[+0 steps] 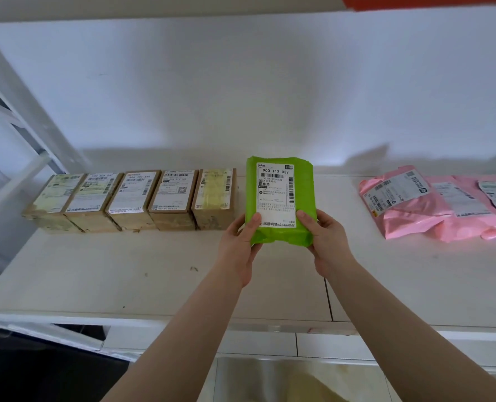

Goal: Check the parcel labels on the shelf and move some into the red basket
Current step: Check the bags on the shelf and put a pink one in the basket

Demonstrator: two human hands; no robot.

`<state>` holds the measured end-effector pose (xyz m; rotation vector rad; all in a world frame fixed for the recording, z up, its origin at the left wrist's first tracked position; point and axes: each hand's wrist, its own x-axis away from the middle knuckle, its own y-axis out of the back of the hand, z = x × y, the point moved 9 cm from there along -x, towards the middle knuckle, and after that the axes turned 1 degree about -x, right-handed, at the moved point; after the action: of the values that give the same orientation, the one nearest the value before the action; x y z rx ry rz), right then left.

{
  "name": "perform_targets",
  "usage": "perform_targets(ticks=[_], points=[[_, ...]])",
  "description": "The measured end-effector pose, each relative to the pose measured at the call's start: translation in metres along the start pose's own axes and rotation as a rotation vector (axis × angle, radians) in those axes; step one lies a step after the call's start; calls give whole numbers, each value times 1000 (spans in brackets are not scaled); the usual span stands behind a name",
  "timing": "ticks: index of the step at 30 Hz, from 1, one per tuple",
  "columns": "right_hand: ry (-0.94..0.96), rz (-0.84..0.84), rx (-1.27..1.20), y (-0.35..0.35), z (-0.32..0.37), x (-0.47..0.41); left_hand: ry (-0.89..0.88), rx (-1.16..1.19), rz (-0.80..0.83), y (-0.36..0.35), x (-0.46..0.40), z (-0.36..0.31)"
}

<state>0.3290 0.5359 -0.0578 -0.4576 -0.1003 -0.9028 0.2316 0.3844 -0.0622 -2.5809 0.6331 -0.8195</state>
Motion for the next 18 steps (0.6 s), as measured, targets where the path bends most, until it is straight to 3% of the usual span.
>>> perform_targets(ticks=[3, 7, 12, 18], points=[[-66, -42, -6, -2, -8, -11, 27, 21, 1, -1, -6, 4], [-125, -70, -18, -11, -20, -23, 52, 17, -120, 9, -18, 11], [-137, -82, 10, -22, -27, -38, 73, -175, -270, 29, -35, 15], [-114, -69, 86, -26, -35, -48, 87, -181, -318, 41, -46, 16]])
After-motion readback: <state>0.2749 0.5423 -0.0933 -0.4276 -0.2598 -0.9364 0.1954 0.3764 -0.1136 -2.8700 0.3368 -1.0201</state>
